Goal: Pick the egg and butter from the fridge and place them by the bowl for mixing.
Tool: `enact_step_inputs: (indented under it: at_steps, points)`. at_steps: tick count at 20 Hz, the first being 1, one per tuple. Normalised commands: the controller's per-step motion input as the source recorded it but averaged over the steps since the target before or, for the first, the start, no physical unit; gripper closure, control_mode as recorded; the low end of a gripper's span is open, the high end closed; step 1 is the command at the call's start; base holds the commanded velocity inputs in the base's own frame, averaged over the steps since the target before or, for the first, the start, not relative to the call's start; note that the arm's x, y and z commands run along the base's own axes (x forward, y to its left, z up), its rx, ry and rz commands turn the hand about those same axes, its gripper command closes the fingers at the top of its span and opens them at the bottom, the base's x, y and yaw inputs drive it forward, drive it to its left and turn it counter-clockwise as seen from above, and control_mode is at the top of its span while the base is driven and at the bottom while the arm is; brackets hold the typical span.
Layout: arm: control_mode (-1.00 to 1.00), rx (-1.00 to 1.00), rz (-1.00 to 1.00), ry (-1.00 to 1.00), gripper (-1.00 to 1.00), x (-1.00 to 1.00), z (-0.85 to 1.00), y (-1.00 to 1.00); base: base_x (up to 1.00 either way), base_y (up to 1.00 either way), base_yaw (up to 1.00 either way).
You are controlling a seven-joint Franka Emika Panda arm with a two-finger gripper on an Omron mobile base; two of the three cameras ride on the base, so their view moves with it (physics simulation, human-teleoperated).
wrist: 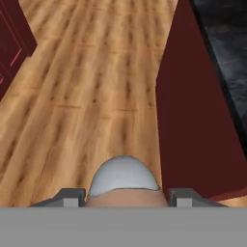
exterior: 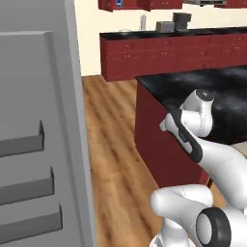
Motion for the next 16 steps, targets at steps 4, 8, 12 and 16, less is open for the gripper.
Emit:
enact_step_inputs:
  at_steps: [4, 8, 12, 16]
  points:
    - [1.0, 0.0, 0.0, 0.0, 1.0, 0.0, 0.0, 0.0, 0.87, 0.0, 0.32]
    - [1.0, 0.0, 0.0, 0.0, 1.0, 0.0, 0.0, 0.0, 0.86, 0.0, 0.32]
    - [1.0, 0.0, 0.0, 0.0, 1.0, 0.0, 0.0, 0.0, 0.85, -0.03, 0.28]
    - [1.0, 0.0, 0.0, 0.0, 1.0, 0.0, 0.0, 0.0, 0.85, -0.09, 0.2]
